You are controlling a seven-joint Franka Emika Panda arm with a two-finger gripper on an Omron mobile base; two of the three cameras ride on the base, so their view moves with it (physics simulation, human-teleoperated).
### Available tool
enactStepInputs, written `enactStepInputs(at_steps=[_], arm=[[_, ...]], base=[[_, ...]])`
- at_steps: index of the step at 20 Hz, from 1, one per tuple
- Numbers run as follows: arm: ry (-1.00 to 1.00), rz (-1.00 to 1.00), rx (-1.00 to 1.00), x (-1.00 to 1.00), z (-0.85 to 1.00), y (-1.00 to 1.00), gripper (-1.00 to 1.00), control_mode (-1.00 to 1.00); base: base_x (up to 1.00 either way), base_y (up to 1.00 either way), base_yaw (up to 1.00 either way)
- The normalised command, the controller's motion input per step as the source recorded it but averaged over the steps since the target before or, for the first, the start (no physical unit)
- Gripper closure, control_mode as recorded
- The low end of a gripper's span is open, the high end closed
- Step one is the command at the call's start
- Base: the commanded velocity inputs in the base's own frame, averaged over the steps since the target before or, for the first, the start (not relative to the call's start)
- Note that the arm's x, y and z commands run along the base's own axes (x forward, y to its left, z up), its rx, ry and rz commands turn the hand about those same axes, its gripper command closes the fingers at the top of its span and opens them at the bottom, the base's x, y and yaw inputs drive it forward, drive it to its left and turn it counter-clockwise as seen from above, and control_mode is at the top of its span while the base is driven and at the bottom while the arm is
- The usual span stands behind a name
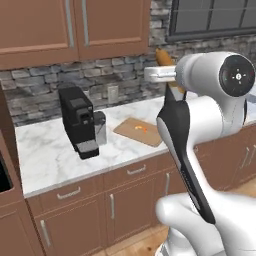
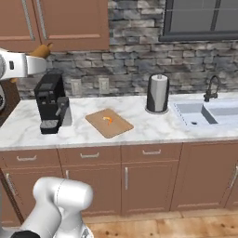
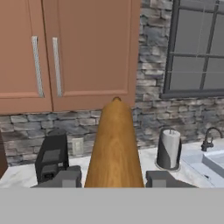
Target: Open the cabinet, retrieve the rolling pin, and place it next to the meat on the cutting board to prepare for tenderizing.
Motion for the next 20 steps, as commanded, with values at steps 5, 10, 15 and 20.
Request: enactStepInputs(at_steps=[5,10,15,20], arm=[[0.0,0.0,0.0,0.0,0.0,0.0,1.0,1.0],[0.0,0.0,0.0,0.0,0.0,0.0,1.0,1.0],[0.0,0.0,0.0,0.0,0.0,0.0,1.0,1.0],[0.0,0.0,0.0,0.0,0.0,0.0,1.0,1.0]], base=[[0.16,-0.61,0.33],[0.26,-0.67,0.29],[0.08,-0.61,0.24],[0.07,-0.57,0.23]])
